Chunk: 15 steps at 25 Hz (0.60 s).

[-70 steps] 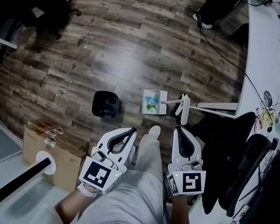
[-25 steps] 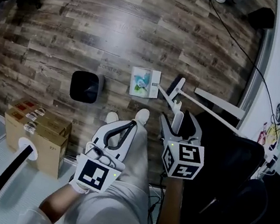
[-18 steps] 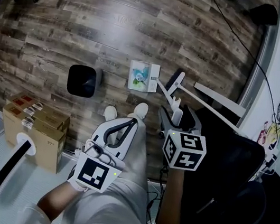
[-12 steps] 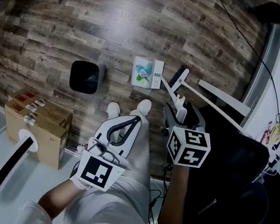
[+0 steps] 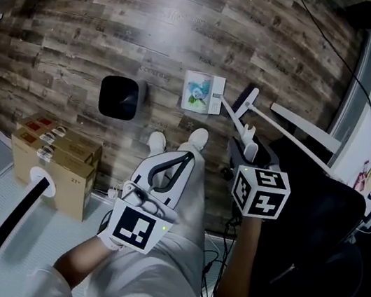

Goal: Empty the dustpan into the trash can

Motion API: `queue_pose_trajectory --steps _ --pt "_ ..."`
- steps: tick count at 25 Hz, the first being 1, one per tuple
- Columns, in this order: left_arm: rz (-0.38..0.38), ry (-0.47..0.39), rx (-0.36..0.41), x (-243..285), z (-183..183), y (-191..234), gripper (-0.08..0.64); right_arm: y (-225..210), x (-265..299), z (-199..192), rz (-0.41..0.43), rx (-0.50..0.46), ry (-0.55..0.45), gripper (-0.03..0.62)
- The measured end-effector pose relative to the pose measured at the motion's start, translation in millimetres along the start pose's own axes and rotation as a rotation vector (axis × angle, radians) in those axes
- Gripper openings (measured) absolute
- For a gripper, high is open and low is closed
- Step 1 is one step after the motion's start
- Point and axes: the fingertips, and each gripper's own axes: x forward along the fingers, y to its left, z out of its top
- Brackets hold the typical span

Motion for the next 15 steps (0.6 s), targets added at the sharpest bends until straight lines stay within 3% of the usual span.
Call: queue_pose_trajectory --steps 3,7,15 --pt "0.001 -0.002 0.007 -3 -2 1 0.006 2 0 -2 -0.015 -0.009 -0.001 0.225" --pt "0.004 0.003 0.008 -9 -7 0 0.006 3 -1 -4 -0.004 0.048 -0.05 0.224" --pt "0.008 -0.004 -0.005 -22 -15 -2 0.006 -4 -10 -17 -0.074 0.11 -0.072 0.184"
